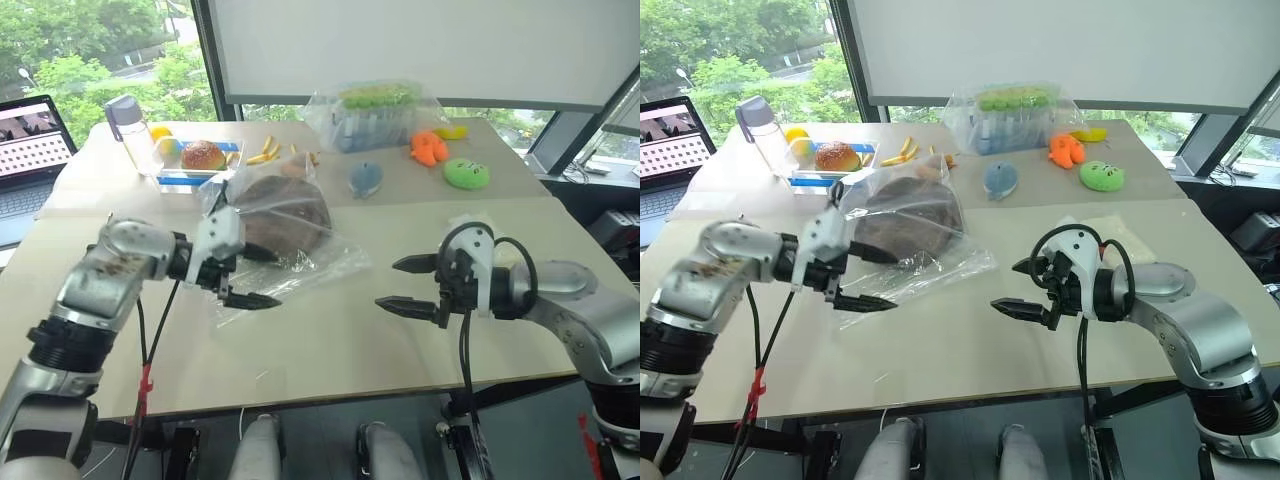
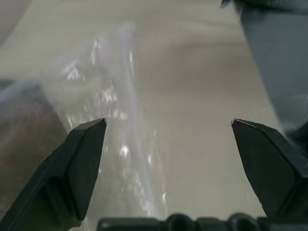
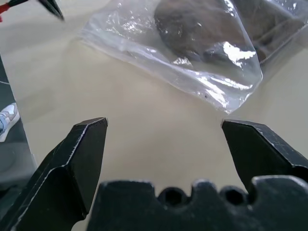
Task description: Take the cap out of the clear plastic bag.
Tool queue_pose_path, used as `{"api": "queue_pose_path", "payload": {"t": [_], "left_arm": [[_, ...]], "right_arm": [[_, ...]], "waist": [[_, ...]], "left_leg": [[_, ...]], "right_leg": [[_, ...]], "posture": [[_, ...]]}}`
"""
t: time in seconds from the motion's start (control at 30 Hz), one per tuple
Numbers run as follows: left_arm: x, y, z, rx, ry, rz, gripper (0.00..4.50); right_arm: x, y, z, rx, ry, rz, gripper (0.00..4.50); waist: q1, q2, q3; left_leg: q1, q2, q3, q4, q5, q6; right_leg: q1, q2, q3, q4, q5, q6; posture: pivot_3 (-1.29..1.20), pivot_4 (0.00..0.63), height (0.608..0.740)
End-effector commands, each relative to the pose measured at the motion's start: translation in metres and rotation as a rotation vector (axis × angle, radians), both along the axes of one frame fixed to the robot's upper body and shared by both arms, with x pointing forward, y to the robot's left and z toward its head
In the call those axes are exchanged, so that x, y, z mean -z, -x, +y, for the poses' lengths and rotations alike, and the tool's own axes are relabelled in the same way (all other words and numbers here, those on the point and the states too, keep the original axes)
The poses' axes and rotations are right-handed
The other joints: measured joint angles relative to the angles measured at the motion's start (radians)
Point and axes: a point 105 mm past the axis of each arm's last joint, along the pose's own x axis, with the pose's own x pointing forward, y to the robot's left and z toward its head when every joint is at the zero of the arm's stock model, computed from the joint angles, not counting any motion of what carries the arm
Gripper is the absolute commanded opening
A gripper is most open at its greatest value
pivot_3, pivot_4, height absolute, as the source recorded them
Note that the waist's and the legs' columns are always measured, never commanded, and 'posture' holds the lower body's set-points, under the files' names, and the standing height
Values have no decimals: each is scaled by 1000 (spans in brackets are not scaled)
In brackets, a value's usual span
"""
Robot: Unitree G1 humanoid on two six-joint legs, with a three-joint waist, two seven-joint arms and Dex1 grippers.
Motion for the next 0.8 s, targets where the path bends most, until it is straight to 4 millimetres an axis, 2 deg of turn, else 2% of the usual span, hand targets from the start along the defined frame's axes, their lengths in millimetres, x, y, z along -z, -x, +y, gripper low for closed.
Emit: {"api": "queue_pose_path", "payload": {"t": [0.03,0.17,0.27,0.5,0.63,0.77,0.8], "left_arm": [[13,-6,2,32,-111,-140,4474],[14,-15,9,43,-179,-236,4474],[9,-24,9,43,-162,-284,4474],[-14,-36,2,30,-101,-336,4474],[-21,-41,1,12,-74,-334,3370],[-23,-43,1,17,-97,-342,1782],[-23,-44,2,16,-100,-346,1511]], "right_arm": [[-13,4,4,-4,-22,-51,4500],[-11,6,7,-11,-30,-45,4500],[-11,6,7,-4,-34,-45,4500],[-9,3,6,14,-30,-44,4500],[-8,1,5,24,-27,-48,4500],[-8,0,3,38,-18,-54,4500],[-8,0,3,38,-18,-54,4500]], "waist": [[1,0,0],[1,0,0],[2,0,0],[8,0,0],[8,0,0],[8,0,0],[8,0,0]], "left_leg": [[0,0,0,0,0,0],[-1,0,0,-1,0,0],[-1,1,0,-1,0,0],[-1,1,1,-1,0,0],[-1,1,1,-3,0,0],[-1,1,1,-4,0,0],[-1,1,1,-4,0,0]], "right_leg": [[0,0,0,0,0,0],[0,0,0,-1,0,0],[0,0,0,-2,0,0],[1,0,-1,-6,1,1],[1,0,-1,-7,1,1],[1,1,-1,-6,1,1],[1,1,-1,-7,1,1]], "posture": [[0,150,740],[0,150,740],[0,150,740],[0,150,740],[0,150,740],[0,150,740],[0,150,740]]}}
